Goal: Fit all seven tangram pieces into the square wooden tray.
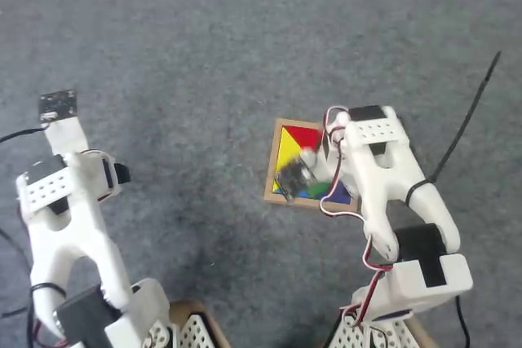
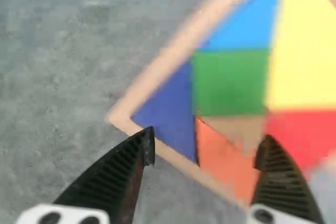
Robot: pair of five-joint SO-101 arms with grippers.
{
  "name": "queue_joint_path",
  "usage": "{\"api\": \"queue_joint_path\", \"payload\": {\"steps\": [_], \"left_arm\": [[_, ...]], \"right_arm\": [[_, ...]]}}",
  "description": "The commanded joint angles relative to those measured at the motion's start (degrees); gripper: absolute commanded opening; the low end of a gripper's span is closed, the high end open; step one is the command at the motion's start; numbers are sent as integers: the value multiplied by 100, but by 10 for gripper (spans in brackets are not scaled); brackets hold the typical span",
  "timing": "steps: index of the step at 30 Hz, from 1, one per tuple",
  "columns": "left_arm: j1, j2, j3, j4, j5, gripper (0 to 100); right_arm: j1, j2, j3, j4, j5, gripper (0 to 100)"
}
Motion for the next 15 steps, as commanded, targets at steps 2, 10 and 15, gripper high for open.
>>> {"api": "queue_joint_path", "payload": {"steps": [2, 10, 15], "left_arm": [[26, -290, -171, 26, 97, 245], [519, -2145, -189, 993, 466, 246], [1222, -4026, 637, 1108, 440, 246]], "right_arm": [[101, -813, -1169, 75, -3279, 139], [145, -2044, -1371, 866, -6391, 59], [171, -2985, -897, 1288, -7657, 56]]}}
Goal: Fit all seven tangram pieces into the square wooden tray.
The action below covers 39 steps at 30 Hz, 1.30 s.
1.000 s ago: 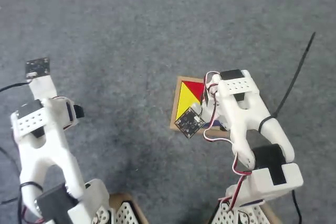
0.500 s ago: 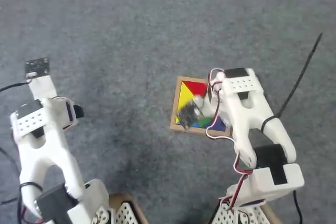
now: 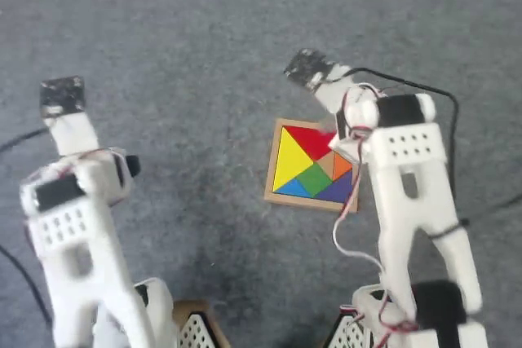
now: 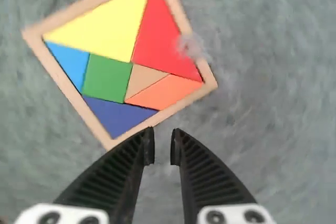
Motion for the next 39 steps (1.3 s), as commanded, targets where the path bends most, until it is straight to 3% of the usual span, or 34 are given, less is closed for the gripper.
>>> {"api": "queue_joint_path", "payload": {"steps": [1, 16, 23, 28, 32, 36, 39], "left_arm": [[563, -1846, 567, 97, 62, 246], [721, -5020, 2976, 18, 62, 246], [976, -6215, 4804, -985, 70, 246], [993, -6171, 4804, -1011, 70, 246], [967, -6145, 4804, -774, 70, 245], [976, -6145, 4804, 431, 97, 245], [976, -6180, 4804, 387, 88, 245]], "right_arm": [[110, -1165, 369, 303, -1081, 56], [136, -5297, 5081, -321, -1908, 58], [1226, -6193, 5354, -242, -1916, 58], [1833, -6220, 5714, -418, -1899, 58], [1886, -6246, 6224, -743, -1890, 58], [1895, -6255, 6875, -1262, -1890, 55], [1851, -6255, 7508, -1763, -1890, 56]]}}
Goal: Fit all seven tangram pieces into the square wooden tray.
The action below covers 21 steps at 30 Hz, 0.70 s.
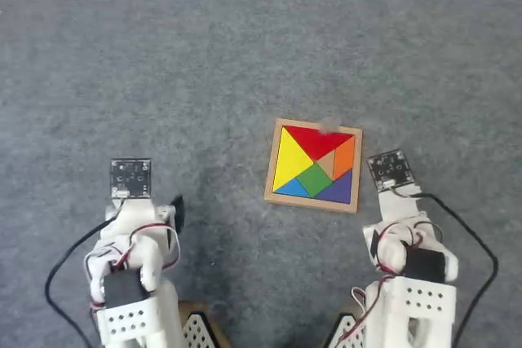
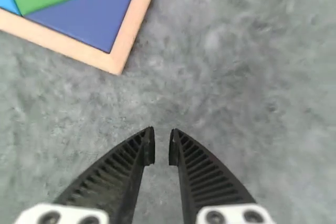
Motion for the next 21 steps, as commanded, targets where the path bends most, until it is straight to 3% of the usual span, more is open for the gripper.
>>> {"api": "queue_joint_path", "payload": {"steps": [1, 21], "left_arm": [[18, -105, -48, 281, 70, 245], [9, -105, -48, 290, 70, 245]], "right_arm": [[13, -92, 756, -778, -18, 57], [66, -92, 985, -954, -18, 55]]}}
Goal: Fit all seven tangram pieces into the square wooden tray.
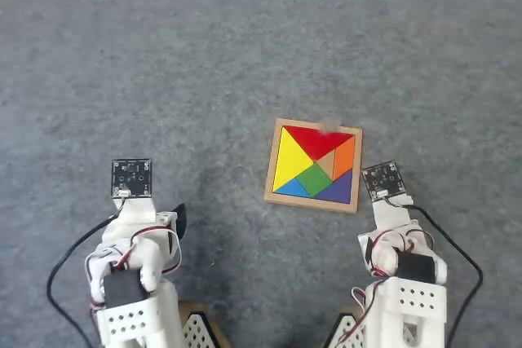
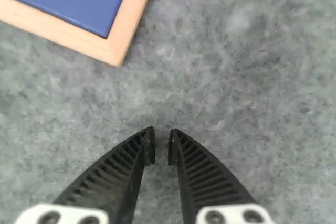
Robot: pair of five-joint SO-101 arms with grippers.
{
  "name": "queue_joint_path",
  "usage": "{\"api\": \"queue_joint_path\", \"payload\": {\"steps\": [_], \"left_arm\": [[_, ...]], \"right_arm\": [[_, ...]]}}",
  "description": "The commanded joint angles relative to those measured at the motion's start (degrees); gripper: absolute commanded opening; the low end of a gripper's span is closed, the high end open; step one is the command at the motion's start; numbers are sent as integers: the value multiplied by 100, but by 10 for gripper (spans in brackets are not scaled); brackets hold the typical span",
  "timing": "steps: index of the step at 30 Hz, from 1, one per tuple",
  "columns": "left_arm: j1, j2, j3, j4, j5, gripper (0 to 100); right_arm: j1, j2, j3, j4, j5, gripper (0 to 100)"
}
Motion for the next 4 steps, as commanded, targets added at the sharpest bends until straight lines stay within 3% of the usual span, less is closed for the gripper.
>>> {"api": "queue_joint_path", "payload": {"steps": [1, 4], "left_arm": [[9, -105, -48, 26, 62, 245], [9, -105, -48, 26, 62, 245]], "right_arm": [[75, -57, -44, -66, -18, 55], [75, -57, -44, -66, -18, 55]]}}
